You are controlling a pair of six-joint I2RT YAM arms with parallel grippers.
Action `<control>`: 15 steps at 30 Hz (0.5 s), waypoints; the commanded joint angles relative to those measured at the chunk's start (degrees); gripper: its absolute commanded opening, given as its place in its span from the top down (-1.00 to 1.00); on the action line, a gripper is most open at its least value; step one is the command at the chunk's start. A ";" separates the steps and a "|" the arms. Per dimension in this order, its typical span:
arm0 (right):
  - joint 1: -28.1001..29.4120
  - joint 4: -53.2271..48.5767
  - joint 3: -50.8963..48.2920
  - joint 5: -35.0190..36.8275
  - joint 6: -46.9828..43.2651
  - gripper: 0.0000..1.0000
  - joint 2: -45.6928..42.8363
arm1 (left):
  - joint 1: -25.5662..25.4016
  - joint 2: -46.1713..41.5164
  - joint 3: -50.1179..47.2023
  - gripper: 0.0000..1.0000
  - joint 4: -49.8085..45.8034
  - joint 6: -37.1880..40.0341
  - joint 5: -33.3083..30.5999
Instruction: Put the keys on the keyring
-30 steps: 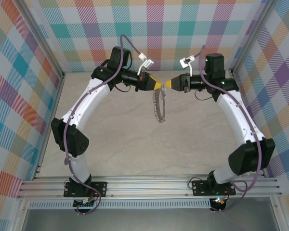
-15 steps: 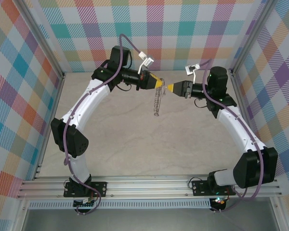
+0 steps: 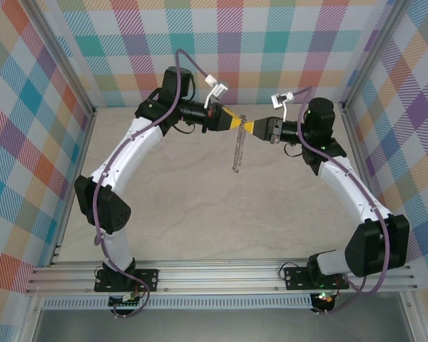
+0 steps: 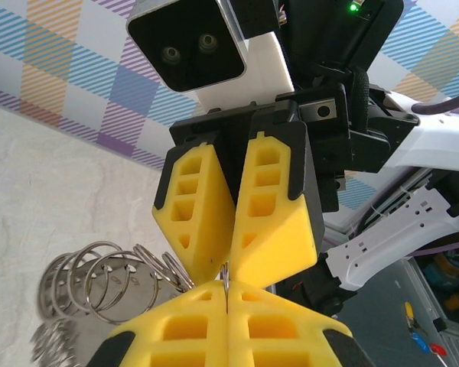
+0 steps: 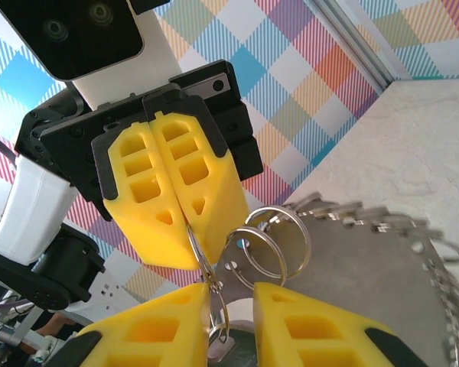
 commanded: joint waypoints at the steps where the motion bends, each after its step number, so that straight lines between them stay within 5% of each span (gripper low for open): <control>1: 0.43 2.60 -0.38 -1.46 0.32 0.58 0.43 | -0.60 -2.90 -0.14 1.00 2.62 -0.72 0.71; 5: 0.43 2.58 -1.16 -1.45 0.15 0.62 -0.14 | -0.66 -3.07 -0.13 1.00 2.55 -0.72 0.47; 10: 0.45 2.60 -2.16 -1.54 0.06 0.97 -0.85 | -0.66 -3.23 -0.26 1.00 2.61 -0.72 0.24; 15: 0.43 4.38 -2.86 -1.66 1.40 1.00 -0.80 | -0.71 -3.68 -0.80 1.00 3.95 -1.46 -0.19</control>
